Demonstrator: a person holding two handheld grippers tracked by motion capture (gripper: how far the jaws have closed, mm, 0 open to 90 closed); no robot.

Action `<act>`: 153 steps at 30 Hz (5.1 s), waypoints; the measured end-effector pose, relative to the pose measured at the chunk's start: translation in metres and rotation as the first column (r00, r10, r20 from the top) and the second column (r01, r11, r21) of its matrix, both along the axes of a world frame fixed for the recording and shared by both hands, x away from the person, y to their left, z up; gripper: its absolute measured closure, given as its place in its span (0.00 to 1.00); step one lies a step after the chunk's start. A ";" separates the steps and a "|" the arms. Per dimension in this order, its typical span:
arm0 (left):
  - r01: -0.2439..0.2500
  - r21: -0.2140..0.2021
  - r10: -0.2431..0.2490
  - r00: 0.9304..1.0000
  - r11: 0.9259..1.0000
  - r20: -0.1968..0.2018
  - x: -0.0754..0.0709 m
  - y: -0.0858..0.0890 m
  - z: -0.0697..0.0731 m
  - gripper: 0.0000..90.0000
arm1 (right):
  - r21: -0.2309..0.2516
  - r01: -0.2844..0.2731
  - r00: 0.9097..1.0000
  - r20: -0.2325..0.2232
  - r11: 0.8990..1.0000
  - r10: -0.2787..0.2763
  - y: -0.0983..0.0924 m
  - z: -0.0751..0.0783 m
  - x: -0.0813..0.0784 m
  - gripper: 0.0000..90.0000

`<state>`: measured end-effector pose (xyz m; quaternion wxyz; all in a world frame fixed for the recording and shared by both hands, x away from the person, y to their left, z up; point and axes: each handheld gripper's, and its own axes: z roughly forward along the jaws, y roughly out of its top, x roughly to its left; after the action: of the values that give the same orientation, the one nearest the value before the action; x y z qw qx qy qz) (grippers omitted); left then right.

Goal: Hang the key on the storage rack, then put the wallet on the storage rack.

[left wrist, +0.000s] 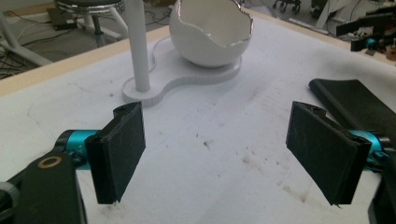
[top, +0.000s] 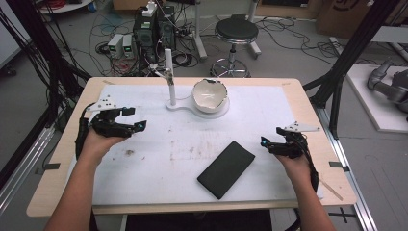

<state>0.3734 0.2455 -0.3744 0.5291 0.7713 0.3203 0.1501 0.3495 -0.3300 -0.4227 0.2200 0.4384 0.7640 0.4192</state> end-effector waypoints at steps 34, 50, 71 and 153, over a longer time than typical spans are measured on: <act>0.052 -0.026 -0.053 0.997 0.998 -0.059 -0.003 -0.015 -0.031 0.19 | 0.035 0.056 0.998 0.014 0.998 -0.057 -0.015 0.003 -0.001 0.22; 0.256 -0.022 -0.256 0.957 0.966 -0.139 -0.001 -0.106 -0.039 0.19 | 0.052 0.076 0.997 0.028 0.996 -0.078 -0.026 0.005 -0.004 0.22; 0.487 -0.003 -0.461 0.825 0.873 -0.327 -0.011 -0.215 -0.071 0.20 | 0.041 0.070 0.997 0.027 0.997 -0.071 -0.024 0.004 -0.004 0.22; 0.605 0.002 -0.605 0.796 0.796 0.019 -0.050 -0.140 0.013 0.86 | 0.232 -0.579 0.815 0.125 0.782 0.566 0.058 0.026 -0.015 0.18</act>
<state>0.3236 0.1053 -0.3610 0.5537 0.8308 0.0529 -0.0201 0.3346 -0.2724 -0.3964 0.0416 0.2007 0.7938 0.5726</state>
